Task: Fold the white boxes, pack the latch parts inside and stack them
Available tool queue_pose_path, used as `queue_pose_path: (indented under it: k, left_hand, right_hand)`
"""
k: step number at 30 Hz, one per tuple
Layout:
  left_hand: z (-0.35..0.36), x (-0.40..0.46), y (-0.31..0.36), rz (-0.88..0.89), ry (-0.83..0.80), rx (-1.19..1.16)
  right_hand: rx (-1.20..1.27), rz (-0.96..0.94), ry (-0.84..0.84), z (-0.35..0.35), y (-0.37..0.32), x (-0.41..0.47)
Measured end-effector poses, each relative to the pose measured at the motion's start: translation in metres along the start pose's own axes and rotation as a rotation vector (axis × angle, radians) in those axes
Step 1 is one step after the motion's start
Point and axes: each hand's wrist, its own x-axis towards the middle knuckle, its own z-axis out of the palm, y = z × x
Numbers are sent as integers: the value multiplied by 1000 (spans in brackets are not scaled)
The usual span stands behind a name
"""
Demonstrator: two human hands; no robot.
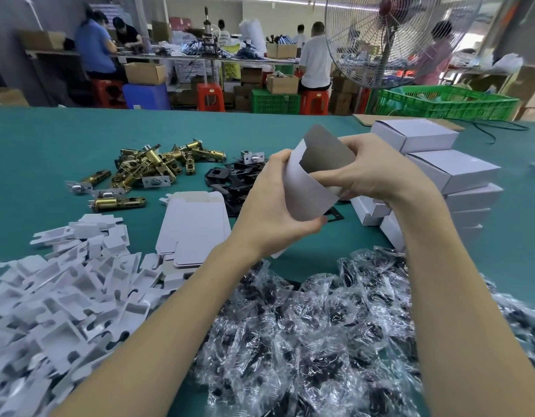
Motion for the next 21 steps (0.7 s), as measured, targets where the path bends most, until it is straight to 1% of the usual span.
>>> queue_pose_path:
  k: [2,3,4,5,6,7,8,9,10,11,13,16,18,21]
  left_hand:
    - [-1,1,0,9,41,-47]
    - [-2,1,0,2,68,-67]
    - [-3,1,-1,-14,97,-91]
    - [-5,1,-2,-35,130,-118]
    - [-8,2,-4,-58,167,-140]
    - [-12,2,-6,-78,199,-153]
    - [-14,2,-7,-94,222,-165]
    - [-15,3,-9,-107,233,-184]
    - [-14,2,-8,-113,235,-208]
    - [-12,2,-8,-114,230,-232]
    - [-10,2,-7,-124,183,-281]
    - [-22,6,-12,-175,-29,-344]
    - [-33,10,-18,-170,-132,-375]
    - [-46,14,-25,-156,-159,-387]
  right_hand:
    - [-110,-27,103,5,-1,1]
    - [-126,-42,162,8,-2,2]
    - [-89,-52,200,12,-3,3]
    - [5,-56,198,14,-5,3]
    - [126,-51,150,15,-5,2]
    - [226,-44,65,16,-4,0]
    - [260,-56,-20,16,-3,-2]
    - [242,-83,-86,18,-1,-3]
    - [226,-112,-121,22,2,-3]
    - [226,-136,-119,26,3,-2]
    - [227,-157,-58,32,5,2]
    - [217,-144,-21,32,10,5]
    - [290,-134,-28,29,17,5]
    - [375,-162,-25,30,20,4]
